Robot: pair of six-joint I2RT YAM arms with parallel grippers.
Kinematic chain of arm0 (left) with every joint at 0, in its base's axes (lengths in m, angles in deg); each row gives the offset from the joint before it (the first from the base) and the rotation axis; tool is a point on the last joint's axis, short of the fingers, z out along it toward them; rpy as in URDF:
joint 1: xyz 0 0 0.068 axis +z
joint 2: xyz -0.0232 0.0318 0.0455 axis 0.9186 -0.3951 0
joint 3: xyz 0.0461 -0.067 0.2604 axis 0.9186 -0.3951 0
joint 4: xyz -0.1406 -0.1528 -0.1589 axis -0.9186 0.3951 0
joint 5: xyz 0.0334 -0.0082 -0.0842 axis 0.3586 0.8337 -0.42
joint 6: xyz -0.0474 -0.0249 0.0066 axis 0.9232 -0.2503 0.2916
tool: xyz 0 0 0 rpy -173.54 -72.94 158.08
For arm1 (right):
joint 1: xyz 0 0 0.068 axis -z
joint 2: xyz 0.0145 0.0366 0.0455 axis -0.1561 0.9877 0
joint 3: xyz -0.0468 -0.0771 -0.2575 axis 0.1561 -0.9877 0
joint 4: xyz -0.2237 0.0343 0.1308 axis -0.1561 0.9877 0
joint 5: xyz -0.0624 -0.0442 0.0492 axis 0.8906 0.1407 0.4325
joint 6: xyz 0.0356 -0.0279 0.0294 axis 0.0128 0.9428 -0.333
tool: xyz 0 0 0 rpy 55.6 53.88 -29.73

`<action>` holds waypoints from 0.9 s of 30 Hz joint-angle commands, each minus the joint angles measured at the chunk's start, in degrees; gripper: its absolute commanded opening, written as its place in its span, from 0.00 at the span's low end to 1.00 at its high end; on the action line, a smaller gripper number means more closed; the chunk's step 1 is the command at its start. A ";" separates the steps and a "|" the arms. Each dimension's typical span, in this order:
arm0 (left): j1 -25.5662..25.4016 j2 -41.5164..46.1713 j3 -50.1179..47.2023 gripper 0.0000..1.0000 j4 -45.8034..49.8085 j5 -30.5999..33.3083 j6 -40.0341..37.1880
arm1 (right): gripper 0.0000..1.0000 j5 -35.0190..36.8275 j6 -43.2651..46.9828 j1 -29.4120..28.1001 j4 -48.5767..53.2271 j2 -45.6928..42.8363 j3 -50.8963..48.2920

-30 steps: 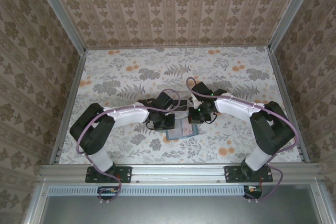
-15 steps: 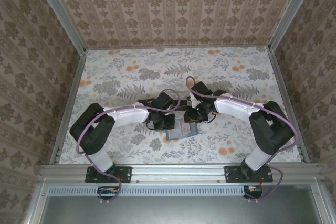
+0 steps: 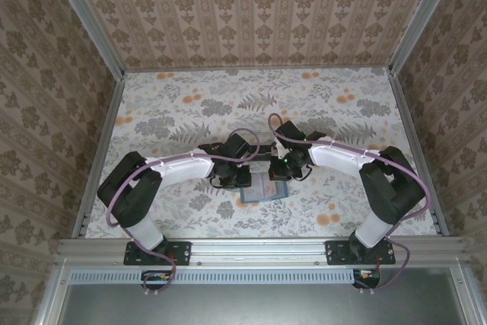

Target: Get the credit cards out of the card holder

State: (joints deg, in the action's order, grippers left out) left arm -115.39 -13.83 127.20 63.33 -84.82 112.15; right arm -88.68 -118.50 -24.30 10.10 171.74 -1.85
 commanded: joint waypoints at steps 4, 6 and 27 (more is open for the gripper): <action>0.74 3.59 0.06 0.19 3.46 2.09 -1.57 | 0.02 4.98 -3.11 -0.36 4.02 -2.56 -4.12; 0.86 3.30 0.07 0.19 3.48 1.81 -1.81 | 0.02 4.98 -3.73 -0.49 3.45 -3.47 -4.99; 2.63 5.53 -5.53 0.13 -1.17 1.60 -0.31 | 0.00 5.89 2.37 -0.12 9.56 -8.75 7.15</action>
State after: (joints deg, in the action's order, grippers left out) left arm -113.88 -11.36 123.39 62.58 -84.19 111.19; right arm -84.79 -120.38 -24.56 15.63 164.40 1.63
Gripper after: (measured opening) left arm 0.133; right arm 0.064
